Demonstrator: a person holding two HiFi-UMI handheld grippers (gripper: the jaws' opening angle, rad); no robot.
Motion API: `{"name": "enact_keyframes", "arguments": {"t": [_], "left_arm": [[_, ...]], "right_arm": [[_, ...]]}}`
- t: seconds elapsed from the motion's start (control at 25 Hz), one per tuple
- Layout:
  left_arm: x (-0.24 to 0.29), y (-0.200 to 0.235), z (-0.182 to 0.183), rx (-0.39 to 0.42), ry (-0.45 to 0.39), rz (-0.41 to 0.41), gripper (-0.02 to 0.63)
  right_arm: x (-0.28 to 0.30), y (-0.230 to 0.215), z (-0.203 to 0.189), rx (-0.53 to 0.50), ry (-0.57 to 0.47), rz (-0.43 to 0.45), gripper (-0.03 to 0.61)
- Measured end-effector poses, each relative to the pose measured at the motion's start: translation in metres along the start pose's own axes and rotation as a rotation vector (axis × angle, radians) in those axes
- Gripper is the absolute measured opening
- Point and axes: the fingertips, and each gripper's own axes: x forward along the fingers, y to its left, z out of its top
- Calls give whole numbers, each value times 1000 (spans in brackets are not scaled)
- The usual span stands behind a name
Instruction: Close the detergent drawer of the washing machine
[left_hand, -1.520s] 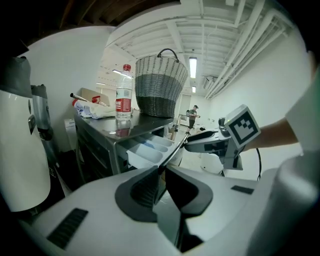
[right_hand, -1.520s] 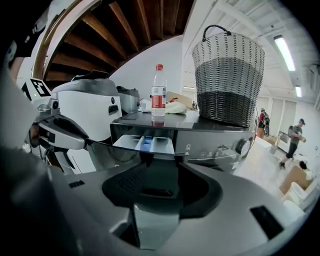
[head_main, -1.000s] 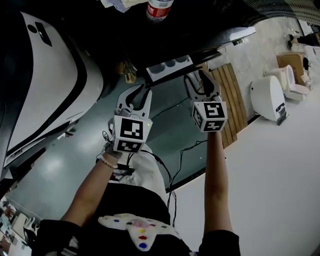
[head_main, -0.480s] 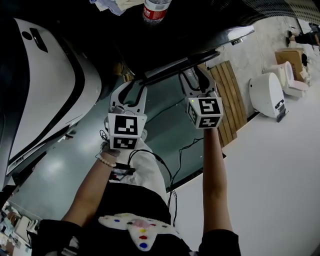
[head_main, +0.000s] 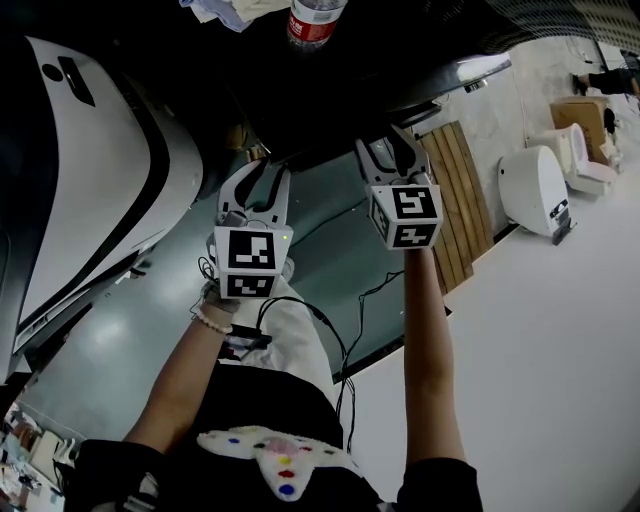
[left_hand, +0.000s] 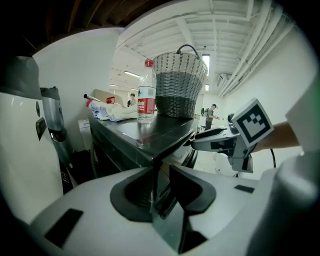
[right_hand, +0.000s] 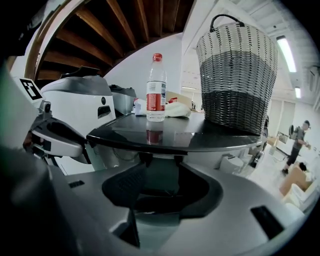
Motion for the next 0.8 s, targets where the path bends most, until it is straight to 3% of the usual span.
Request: {"name": "enact_keyframes", "arguments": {"t": [0.4, 0.52, 0.64, 0.8], "left_arm": [[0, 2, 0, 26, 4, -23, 94], [0, 4, 0, 16, 4, -39, 89], [-6, 8, 6, -11, -16, -45, 65], [-18, 11, 14, 9, -43, -53, 15]], "right_arm": [[2, 4, 0, 5, 34, -21, 187], [1, 8, 1, -32, 47, -46, 128], [-6, 8, 5, 5, 24, -79, 23], [-23, 15, 13, 54, -7, -83, 5]]}}
